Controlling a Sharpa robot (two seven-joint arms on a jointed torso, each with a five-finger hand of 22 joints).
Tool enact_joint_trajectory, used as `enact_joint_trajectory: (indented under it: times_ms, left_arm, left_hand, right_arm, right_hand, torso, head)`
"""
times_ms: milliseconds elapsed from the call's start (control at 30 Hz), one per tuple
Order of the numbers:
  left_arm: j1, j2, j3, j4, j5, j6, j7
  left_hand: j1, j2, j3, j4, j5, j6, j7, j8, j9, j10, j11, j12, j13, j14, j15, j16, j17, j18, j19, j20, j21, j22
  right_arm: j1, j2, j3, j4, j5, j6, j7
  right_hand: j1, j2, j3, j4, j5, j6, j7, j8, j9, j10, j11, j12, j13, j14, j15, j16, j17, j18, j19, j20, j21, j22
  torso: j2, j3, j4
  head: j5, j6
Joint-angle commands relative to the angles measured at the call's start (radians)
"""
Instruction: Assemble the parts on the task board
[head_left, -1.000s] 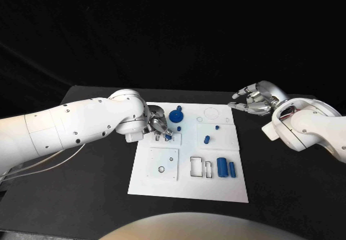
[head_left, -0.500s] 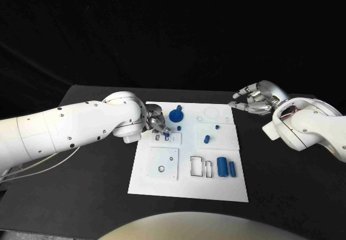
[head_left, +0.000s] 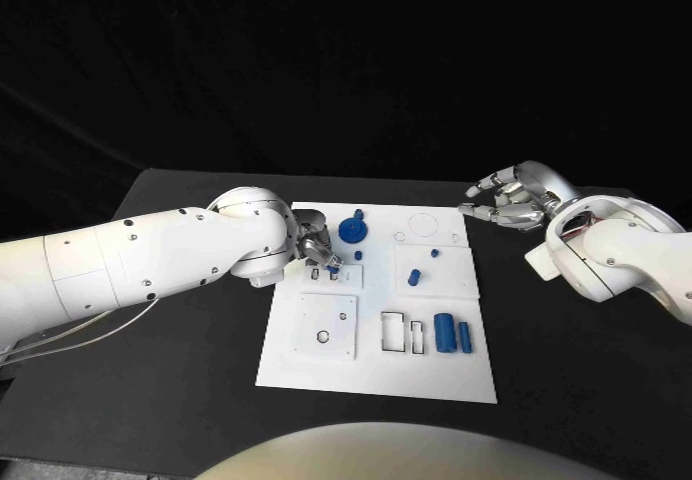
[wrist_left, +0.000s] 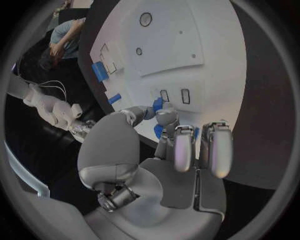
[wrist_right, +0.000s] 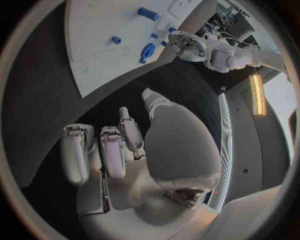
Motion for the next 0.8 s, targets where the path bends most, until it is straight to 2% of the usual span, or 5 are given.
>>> enact_joint_trajectory:
  times_ms: [33,800]
  left_arm:
    - [-0.001,0.006,-0.001,-0.003,-0.018,0.001,0.003]
    - [-0.003,0.012,-0.007,-0.012,-0.019,0.069,-0.013]
  left_hand:
    - [-0.013,0.000,0.189,-0.193,-0.004,0.012,-0.007,0.007,0.001,0.007,-0.001,0.005,0.000,0.099,-0.005,0.006,0.240,-0.010,0.053,-0.007,0.005,0.204]
    - [-0.032,0.000,0.188,-0.195,-0.036,0.017,-0.011,0.026,0.015,0.015,-0.002,-0.002,-0.011,0.100,-0.009,0.011,0.246,-0.010,0.052,-0.010,0.004,0.204]
  right_arm:
    - [-0.001,0.001,0.000,0.000,-0.010,0.007,0.003]
    - [-0.003,0.001,0.000,-0.002,-0.010,0.008,0.003]
  right_hand:
    - [-0.010,0.002,0.005,0.000,0.007,0.005,-0.002,0.007,0.001,-0.005,-0.003,-0.005,-0.001,0.101,0.002,0.000,0.252,0.007,0.033,0.004,-0.005,0.200]
    - [-0.011,0.002,0.006,-0.001,0.009,0.006,-0.002,0.008,0.001,-0.005,-0.003,-0.004,0.000,0.101,0.002,0.000,0.252,0.007,0.033,0.003,-0.005,0.200]
  torso:
    - [0.000,-0.0001,0.0004]
    - [-0.001,0.0005,0.0001]
  head:
    - [0.001,-0.002]
    - [0.000,-0.010]
